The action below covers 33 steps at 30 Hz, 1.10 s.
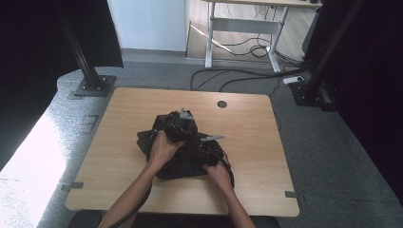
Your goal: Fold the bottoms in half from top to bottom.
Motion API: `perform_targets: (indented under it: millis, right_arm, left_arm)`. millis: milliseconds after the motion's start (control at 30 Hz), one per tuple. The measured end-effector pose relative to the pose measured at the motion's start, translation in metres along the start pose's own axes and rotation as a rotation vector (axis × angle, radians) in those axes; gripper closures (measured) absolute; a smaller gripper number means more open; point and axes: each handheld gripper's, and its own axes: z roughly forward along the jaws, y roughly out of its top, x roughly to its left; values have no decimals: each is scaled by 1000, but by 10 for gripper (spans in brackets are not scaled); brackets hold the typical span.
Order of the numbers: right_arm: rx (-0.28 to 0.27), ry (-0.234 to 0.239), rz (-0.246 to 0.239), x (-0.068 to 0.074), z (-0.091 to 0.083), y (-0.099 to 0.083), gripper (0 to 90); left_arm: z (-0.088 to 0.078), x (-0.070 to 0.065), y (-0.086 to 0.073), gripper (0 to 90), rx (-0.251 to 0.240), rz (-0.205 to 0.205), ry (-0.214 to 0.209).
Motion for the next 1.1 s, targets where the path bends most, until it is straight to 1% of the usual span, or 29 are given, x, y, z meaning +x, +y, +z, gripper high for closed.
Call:
perform_targets:
  millis: [33,133,200,267,333,433,533,600,733,833,867,900,933,967,1033,1100]
  right_arm:
    - [-12,14,15,-4,-2,-1,253]
    - [-42,10,33,-14,-13,-4,262]
    - [-63,-2,30,-20,-25,-4,264]
    - [-76,-20,30,-24,-33,-3,264]
    - [-73,-44,18,-30,-42,-2,264]
    - [-70,-67,26,-37,-51,-4,263]
    - [-60,-87,27,-46,-57,-10,261]
    - [-57,-95,33,-51,-61,-15,261]
    - [-67,-107,60,-61,-69,-22,256]
    - [-75,-108,74,-66,-72,-25,252]
    - [-75,-109,72,-66,-72,-25,250]
    - [-75,-109,71,-67,-73,-25,250]
    - [-76,-110,75,-67,-73,-25,249]
    - [-74,-110,76,-67,-74,-25,248]
    - [-74,-111,73,-67,-74,-26,248]
    - [-72,-109,71,-67,-75,-27,247]
  left_arm:
    - [5,-1,-2,802,5,-5,-6]
    - [19,-6,-5,800,31,-4,-12]
    - [29,-11,-6,796,52,-1,-15]
    - [41,-16,-7,792,88,13,-13]
    - [52,-22,-8,786,115,22,-8]
    - [67,-29,-11,758,152,35,-24]
    - [78,-33,-15,710,159,26,-56]
    - [83,-35,-18,665,164,23,-66]
    - [85,-39,-18,547,146,30,-84]
    - [80,-38,-14,478,121,4,-125]
    - [78,-38,-12,466,107,-7,-139]
    - [75,-36,-9,459,85,-21,-161]
    - [72,-35,-6,444,65,-45,-183]
    - [70,-35,-4,424,55,-52,-187]
    - [65,-37,1,407,31,-41,-193]
    - [60,-39,6,397,-2,-46,-217]
